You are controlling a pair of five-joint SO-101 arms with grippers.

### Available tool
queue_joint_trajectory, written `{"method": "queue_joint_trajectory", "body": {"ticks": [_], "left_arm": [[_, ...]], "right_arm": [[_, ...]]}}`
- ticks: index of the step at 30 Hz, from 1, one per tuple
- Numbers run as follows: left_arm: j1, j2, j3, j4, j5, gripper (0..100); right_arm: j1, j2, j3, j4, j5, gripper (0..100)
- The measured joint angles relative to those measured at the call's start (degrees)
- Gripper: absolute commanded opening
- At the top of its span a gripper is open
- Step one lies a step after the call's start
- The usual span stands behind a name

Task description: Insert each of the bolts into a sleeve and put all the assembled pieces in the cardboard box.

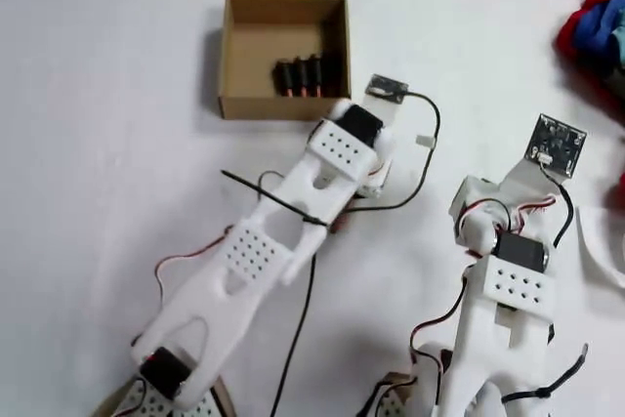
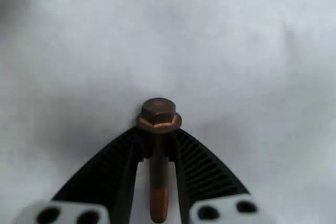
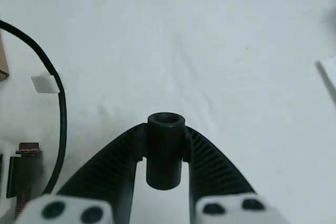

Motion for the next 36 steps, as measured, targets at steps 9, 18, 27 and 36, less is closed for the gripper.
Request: {"method": "queue_joint_trajectory", "body": {"ticks": [9,18,27,36], "left_arm": [[-0.88,-0.53,1.76,0.18,-1.49,17],[-2.46,-0.79,2.20,0.35,-1.58,18],[-2.29,-0.79,2.29,-1.32,-1.58,1],[-1.49,-0.70,2.29,-2.29,-1.41,3]], "right_arm": [[0.00,0.00,0.00,0.00,0.00,1.9],[0.00,0.00,0.00,0.00,0.00,2.0],[0.00,0.00,0.00,0.00,0.00,2.0],[0.00,0.00,0.00,0.00,0.00,2.0]]}}
